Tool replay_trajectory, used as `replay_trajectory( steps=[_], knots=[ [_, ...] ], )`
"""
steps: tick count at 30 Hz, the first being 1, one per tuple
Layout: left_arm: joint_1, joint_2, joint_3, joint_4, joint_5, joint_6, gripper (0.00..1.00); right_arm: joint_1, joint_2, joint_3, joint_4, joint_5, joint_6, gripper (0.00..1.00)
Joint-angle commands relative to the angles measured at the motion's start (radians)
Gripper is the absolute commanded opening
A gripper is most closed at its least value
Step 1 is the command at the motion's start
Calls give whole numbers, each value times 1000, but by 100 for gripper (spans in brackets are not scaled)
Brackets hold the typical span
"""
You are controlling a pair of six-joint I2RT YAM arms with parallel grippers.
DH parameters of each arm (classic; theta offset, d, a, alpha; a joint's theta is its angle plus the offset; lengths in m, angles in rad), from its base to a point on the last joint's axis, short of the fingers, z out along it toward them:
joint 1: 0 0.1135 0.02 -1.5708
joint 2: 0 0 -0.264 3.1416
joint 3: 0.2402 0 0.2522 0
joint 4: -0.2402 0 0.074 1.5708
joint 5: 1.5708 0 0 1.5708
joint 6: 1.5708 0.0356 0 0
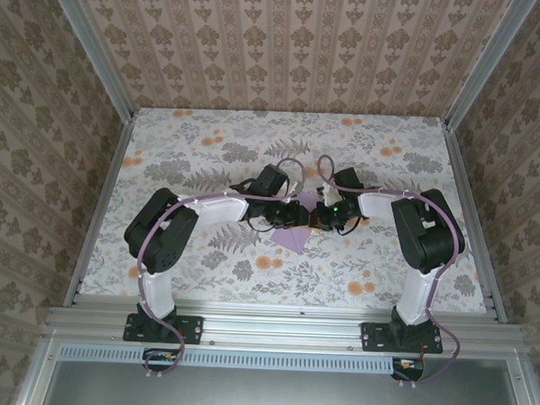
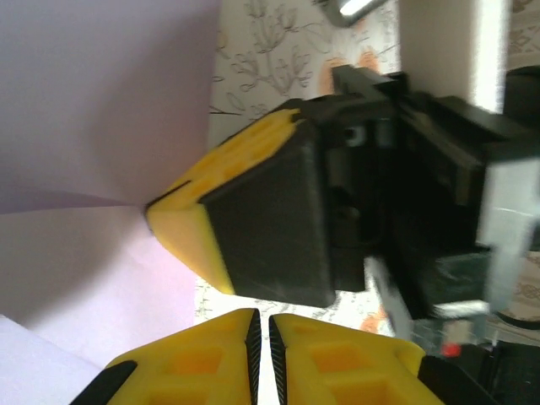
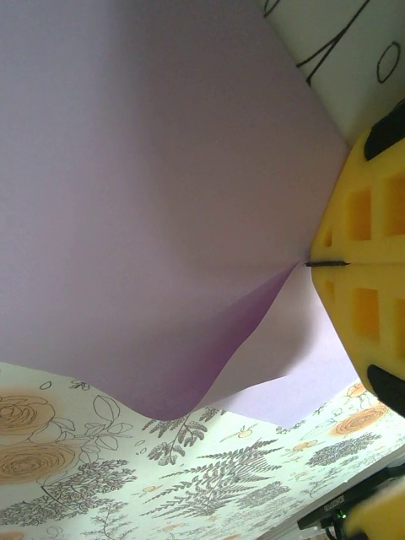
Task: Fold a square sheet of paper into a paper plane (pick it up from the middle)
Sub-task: Fold the triangle a second time at the center of the table.
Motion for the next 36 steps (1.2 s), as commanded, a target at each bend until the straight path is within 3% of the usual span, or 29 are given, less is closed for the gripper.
replay_trajectory(
  steps=[1, 14, 25, 36],
  knots=[
    [9, 46, 23, -49, -17, 53, 22, 13, 38, -1, -63, 68, -20, 1],
    [31, 120, 37, -48, -52, 81, 22, 21, 34, 4, -60, 66, -8, 1],
    [36, 153, -11, -26, -52, 81, 22, 13, -113, -25, -46, 85, 30, 14],
    [39, 150, -30, 0, -40, 71, 22, 82, -285, -277, 214, -69, 288, 7]
  ],
)
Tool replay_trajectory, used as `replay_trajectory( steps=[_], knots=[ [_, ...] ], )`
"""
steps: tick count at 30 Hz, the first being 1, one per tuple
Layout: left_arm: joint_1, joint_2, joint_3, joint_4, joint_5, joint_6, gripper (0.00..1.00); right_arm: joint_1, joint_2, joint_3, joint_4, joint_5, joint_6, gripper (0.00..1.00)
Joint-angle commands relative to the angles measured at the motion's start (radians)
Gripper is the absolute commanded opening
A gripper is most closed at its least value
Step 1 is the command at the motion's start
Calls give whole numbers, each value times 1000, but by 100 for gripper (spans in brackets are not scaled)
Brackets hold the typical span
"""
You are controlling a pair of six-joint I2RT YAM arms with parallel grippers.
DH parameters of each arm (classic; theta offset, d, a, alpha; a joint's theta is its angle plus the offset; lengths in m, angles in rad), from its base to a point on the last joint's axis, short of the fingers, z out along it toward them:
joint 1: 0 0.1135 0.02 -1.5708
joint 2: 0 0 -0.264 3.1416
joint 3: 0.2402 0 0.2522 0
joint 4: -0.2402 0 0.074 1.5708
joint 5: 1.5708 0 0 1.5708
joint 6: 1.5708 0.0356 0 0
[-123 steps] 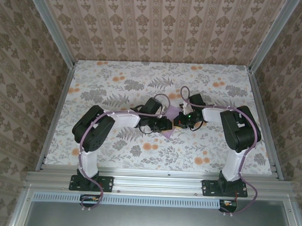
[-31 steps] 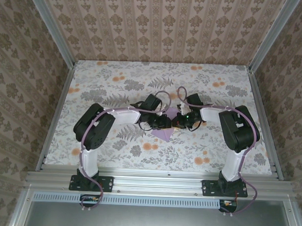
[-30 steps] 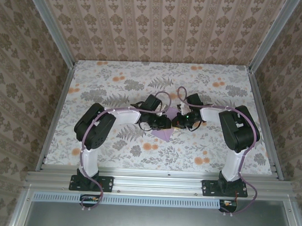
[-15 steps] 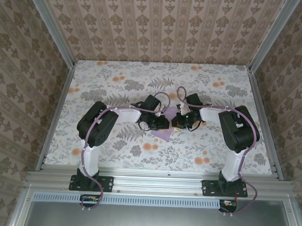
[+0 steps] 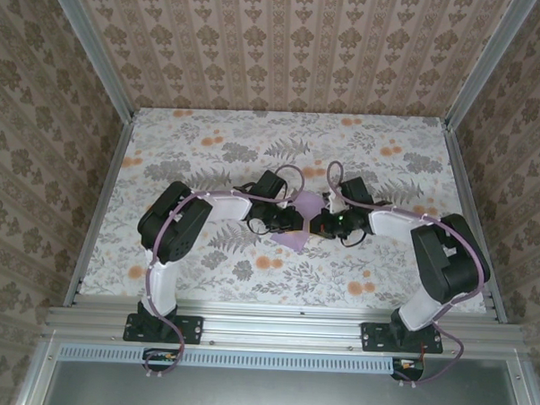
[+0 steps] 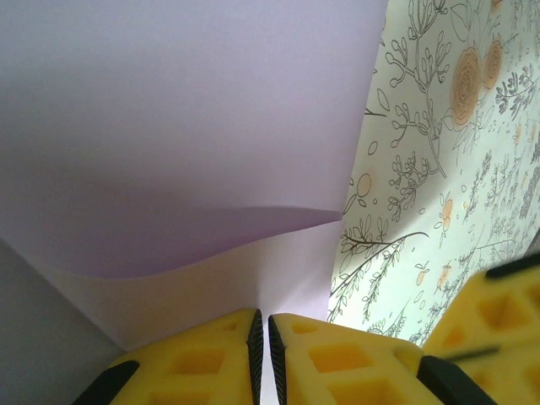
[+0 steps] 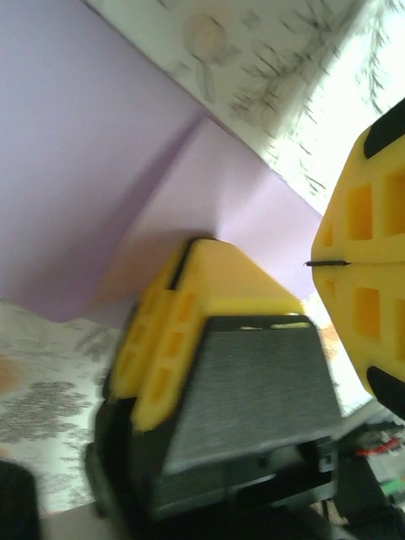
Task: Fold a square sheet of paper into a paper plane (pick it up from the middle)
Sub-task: Fold the triangle a second time at the center of the table.
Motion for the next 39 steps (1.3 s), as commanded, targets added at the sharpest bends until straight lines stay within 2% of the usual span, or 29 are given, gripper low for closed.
replay_trajectory(
  steps=[1, 6, 13, 27, 39],
  knots=[
    [4, 40, -32, -7, -30, 15, 21, 51, -29, -64, 115, -59, 132, 6],
    [9, 41, -35, 1, -21, 9, 22, 96, 19, -89, 214, -59, 192, 4],
    [11, 37, -42, 7, -19, 7, 21, 106, 90, -74, 222, -37, 173, 4],
    [32, 50, -1, 20, -18, -5, 22, 120, 132, -77, 8, 89, 53, 3],
    [91, 90, 82, -2, -13, 20, 22, 130, 128, -94, -46, 134, 20, 3]
  ],
)
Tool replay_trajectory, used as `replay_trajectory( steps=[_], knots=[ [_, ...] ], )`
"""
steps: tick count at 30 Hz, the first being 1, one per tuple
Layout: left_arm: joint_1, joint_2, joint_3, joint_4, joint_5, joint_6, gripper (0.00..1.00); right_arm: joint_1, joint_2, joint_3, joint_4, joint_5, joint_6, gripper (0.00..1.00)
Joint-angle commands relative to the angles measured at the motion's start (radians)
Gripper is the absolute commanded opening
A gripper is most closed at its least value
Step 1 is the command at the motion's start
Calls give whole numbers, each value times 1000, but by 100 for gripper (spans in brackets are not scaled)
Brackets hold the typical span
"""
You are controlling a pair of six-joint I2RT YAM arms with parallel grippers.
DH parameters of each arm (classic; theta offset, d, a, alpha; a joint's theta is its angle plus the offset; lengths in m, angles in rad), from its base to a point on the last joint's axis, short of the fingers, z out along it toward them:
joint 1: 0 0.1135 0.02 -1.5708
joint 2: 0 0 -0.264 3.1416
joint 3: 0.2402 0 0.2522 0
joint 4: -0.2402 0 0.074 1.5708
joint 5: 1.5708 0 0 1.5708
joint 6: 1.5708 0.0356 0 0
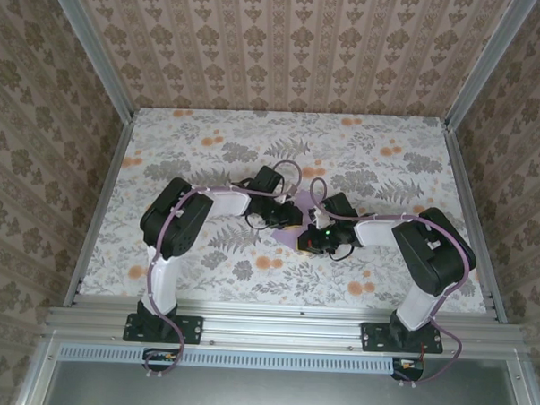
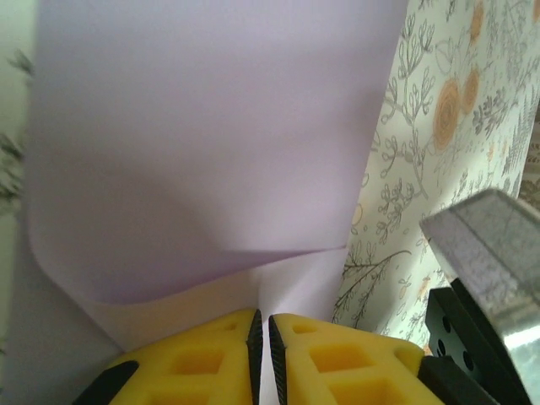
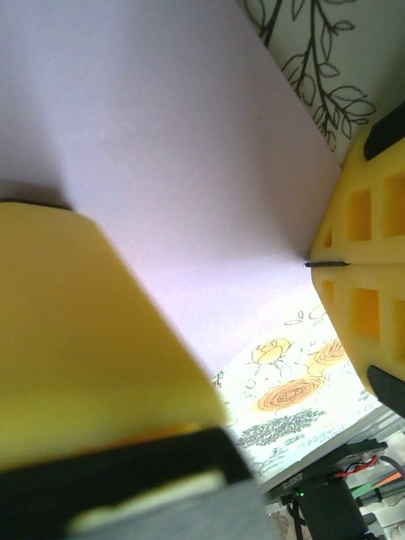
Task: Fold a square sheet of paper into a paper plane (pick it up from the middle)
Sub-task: Fold the triangle a second time at the center of the table.
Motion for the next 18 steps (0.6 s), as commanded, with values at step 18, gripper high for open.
replay_trajectory(
  steps=[18],
  knots=[
    [122, 110, 154, -97, -71, 109, 22, 10, 20, -25, -212, 120, -51, 3]
  ],
)
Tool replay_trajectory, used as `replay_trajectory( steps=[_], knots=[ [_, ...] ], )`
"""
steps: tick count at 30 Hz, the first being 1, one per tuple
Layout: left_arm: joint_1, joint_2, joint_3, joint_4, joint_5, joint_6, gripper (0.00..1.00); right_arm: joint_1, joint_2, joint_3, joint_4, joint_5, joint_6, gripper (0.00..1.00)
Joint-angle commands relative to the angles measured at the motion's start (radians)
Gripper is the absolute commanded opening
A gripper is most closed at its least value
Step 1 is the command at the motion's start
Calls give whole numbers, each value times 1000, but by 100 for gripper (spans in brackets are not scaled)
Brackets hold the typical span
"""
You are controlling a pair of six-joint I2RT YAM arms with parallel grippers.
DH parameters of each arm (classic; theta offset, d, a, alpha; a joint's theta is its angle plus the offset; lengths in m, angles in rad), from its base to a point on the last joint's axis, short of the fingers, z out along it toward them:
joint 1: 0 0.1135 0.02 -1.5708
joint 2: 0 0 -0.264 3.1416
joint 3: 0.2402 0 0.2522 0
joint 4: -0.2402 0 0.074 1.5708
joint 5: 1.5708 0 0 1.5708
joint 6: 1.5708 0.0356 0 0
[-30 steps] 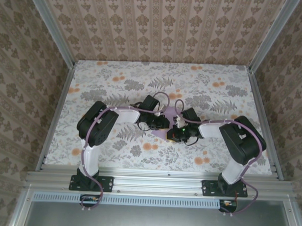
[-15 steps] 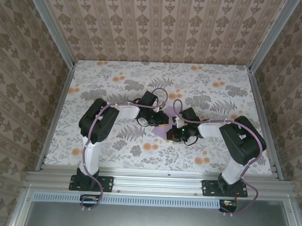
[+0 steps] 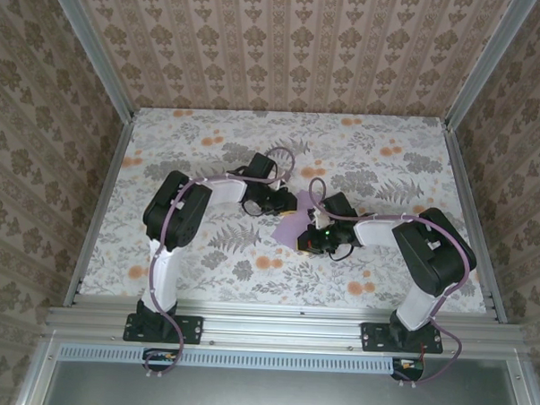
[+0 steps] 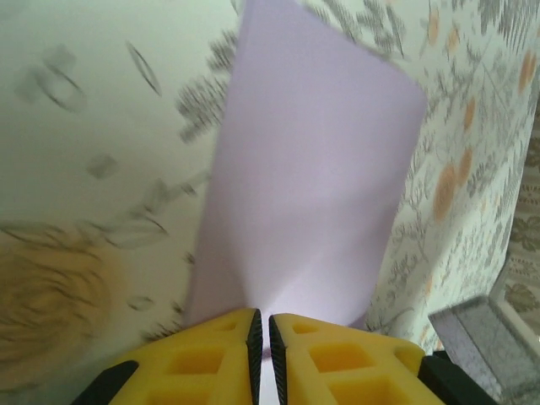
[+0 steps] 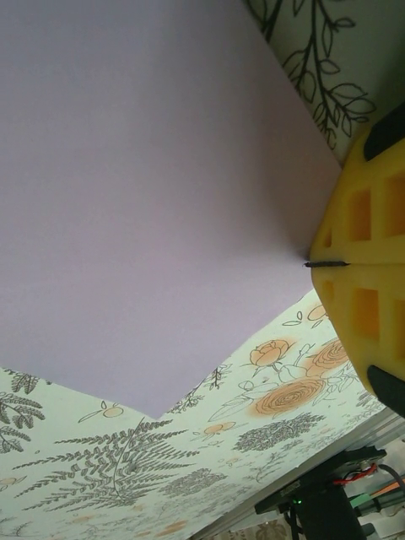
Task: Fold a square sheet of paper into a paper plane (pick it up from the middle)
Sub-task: Fold the triangle a second time at the center of the table.
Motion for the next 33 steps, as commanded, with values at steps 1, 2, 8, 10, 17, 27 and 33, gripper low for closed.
replay_trajectory(
  steps=[1, 2, 8, 10, 17, 27, 33],
  knots=[
    [36, 39, 38, -42, -81, 66, 22, 7, 20, -28, -194, 113, -34, 3],
    [38, 41, 45, -45, -79, 69, 22, 7, 17, -27, -200, 116, -35, 3],
    [41, 35, 59, -50, -64, 71, 22, 8, 4, -24, -211, 118, -38, 3],
    [41, 21, 58, -51, -62, 70, 22, 8, -1, -17, -211, 111, -38, 3],
    [41, -79, 35, -72, -68, 77, 25, 7, -54, 22, -222, 85, -39, 5],
    [-11, -271, -65, -145, -124, 105, 47, -34, -214, 70, -252, 51, -27, 16],
    [-62, -342, -147, -150, -147, 98, 52, -103, -234, 76, -255, 45, -64, 28]
  ],
)
